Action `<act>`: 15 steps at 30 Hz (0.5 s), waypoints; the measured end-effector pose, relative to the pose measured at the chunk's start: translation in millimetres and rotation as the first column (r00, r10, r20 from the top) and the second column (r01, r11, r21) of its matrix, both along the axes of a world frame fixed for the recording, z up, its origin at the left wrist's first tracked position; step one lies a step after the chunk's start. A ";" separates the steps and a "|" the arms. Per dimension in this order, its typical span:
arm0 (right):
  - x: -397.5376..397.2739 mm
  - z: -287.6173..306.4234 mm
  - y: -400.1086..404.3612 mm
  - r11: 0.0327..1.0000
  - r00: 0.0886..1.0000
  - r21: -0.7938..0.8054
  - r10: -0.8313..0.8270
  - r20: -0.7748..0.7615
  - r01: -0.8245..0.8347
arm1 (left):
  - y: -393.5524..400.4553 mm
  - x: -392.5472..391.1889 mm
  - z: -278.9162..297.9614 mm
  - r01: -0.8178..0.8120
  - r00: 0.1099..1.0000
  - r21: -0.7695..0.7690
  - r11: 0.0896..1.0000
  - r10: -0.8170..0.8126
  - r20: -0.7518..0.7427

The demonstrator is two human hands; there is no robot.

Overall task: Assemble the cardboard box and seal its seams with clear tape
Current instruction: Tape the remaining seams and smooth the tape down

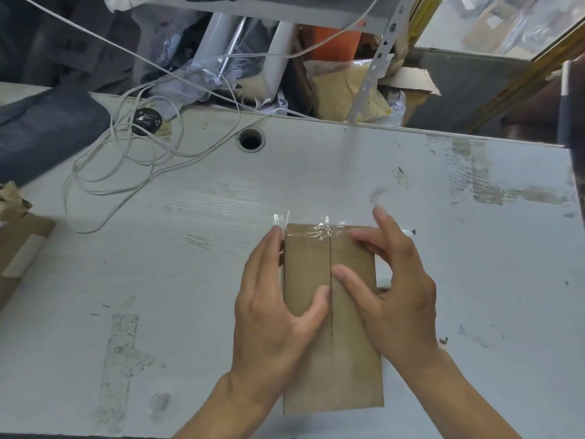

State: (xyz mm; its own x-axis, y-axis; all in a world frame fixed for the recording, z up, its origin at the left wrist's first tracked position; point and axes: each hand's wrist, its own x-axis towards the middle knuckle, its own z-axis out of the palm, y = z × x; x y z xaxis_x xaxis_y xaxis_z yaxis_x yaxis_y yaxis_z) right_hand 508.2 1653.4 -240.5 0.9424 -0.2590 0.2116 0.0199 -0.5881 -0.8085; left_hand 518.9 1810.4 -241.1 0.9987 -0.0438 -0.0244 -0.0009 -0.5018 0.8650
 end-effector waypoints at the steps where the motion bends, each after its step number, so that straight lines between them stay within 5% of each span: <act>1: 0.2 -0.2 -0.2 0.998 0.998 0.027 -0.055 0.019 0.054 | 0.3 0.8 0.8 -0.007 0.999 -0.025 1.000 0.006 -0.040; 6: 2.3 -0.2 -1.5 0.947 0.974 0.227 -0.222 -0.042 0.226 | -0.3 2.2 4.0 -0.016 0.993 -0.065 0.998 0.008 -0.114; 15: 2.9 5.3 -0.8 0.917 0.964 0.308 -0.211 -0.160 0.252 | 0.9 2.2 3.7 0.030 0.991 -0.142 0.989 -0.049 -0.126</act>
